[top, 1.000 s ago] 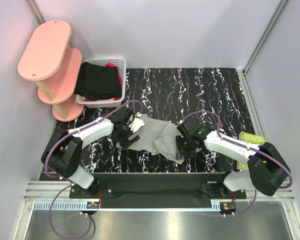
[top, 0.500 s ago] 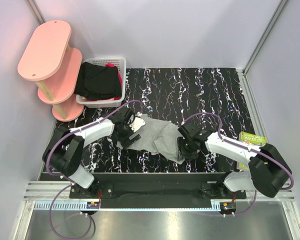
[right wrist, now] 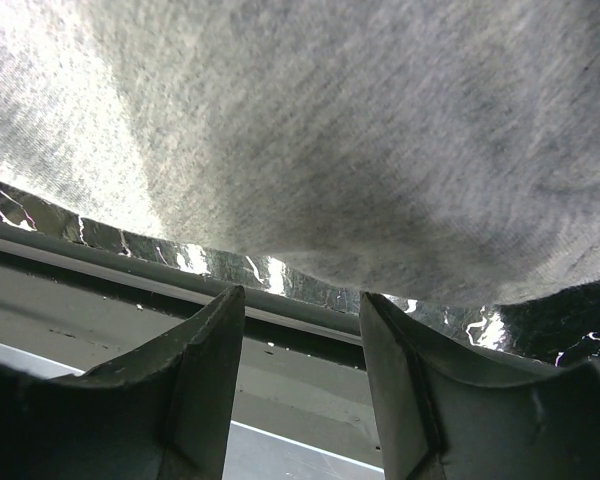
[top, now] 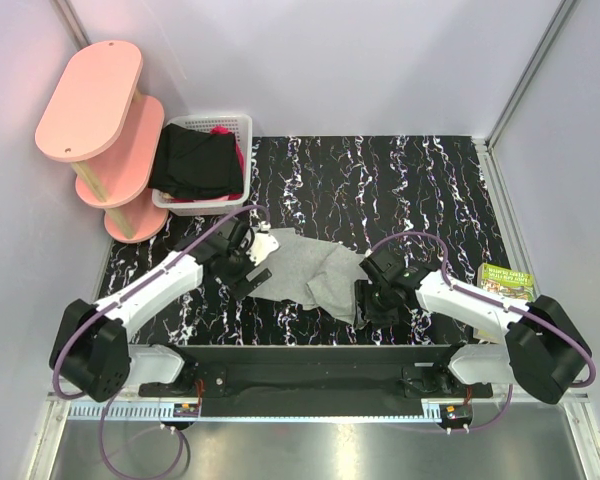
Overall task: Fold and stack the t-shirts
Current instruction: Flatten out the tshirt
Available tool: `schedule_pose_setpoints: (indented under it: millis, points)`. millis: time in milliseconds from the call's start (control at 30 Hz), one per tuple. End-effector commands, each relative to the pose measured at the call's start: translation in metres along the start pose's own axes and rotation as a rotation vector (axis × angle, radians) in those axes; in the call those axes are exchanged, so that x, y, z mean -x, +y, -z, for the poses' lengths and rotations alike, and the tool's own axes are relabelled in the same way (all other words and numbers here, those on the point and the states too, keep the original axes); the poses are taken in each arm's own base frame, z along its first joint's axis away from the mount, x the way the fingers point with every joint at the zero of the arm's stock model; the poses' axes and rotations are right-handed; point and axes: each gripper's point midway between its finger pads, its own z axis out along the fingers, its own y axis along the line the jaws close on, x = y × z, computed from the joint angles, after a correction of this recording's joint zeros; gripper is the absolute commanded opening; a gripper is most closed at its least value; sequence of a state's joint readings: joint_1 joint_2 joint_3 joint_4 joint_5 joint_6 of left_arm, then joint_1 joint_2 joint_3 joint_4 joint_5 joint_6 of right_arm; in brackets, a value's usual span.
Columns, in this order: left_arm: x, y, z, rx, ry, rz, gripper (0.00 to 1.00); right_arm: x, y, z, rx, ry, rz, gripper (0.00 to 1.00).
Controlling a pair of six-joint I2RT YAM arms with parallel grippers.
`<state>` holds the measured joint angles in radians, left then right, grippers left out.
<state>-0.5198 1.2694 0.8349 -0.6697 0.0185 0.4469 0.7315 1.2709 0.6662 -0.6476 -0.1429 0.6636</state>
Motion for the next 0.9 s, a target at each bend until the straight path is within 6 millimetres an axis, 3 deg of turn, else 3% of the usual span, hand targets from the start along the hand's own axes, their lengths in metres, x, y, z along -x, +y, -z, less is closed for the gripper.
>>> schedule_pose_setpoints:
  millis: [0,467,667,833,867]
  points:
    - [-0.025,-0.011,-0.017,-0.036,0.081,0.02,0.95,0.005,0.006,-0.001,0.017,-0.03,0.005,0.57]
    - [-0.019,-0.009,-0.054,-0.063,0.116,0.038,0.94,0.009,0.007,-0.02,-0.001,-0.017,-0.015,0.51]
    - [-0.015,-0.007,-0.061,-0.064,0.111,0.047,0.91,0.009,0.006,-0.026,-0.012,-0.016,-0.018,0.42]
    - [-0.015,-0.005,-0.064,-0.071,0.109,0.053,0.78,0.01,0.004,-0.028,-0.023,-0.021,-0.02,0.28]
    - [-0.015,-0.004,-0.064,-0.073,0.106,0.055,0.64,0.012,0.005,-0.028,-0.022,-0.025,-0.019,0.26]
